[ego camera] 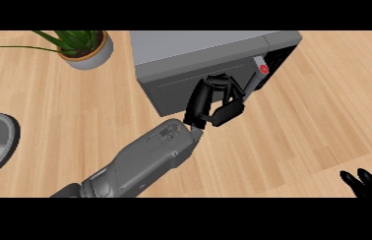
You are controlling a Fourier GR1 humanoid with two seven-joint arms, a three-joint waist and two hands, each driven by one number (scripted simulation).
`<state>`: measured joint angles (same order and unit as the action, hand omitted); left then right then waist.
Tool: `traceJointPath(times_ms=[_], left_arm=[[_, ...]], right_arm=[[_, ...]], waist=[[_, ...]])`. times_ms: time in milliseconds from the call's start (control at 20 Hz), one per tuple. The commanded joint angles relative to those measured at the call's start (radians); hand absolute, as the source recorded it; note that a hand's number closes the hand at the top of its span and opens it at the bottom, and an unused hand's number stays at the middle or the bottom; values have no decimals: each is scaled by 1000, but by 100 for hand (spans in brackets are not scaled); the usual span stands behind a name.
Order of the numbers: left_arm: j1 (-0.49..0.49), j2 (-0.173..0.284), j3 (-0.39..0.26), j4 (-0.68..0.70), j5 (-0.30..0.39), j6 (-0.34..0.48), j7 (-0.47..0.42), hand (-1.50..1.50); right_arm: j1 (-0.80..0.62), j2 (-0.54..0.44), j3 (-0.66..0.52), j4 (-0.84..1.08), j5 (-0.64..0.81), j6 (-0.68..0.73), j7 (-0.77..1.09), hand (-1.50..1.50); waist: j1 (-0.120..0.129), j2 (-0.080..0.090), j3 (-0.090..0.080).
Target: Pick up the milk, place it into the microwave and close the microwave
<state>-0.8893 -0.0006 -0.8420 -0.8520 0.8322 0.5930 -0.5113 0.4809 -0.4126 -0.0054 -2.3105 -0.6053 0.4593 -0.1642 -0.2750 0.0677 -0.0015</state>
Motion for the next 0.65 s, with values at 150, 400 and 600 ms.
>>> traceJointPath(times_ms=[150,400,600], left_arm=[[-60,1,52,121,39,4,-19,150],[-69,1,53,119,57,13,-47,150],[-57,1,37,127,69,24,-70,150]], right_arm=[[-6,-11,12,-23,-20,8,11,-150],[-9,-18,15,-15,-26,18,10,-150],[-9,-30,13,-18,-28,17,19,-150]], waist=[[-17,21,-1],[-30,24,0],[-34,22,-1]])
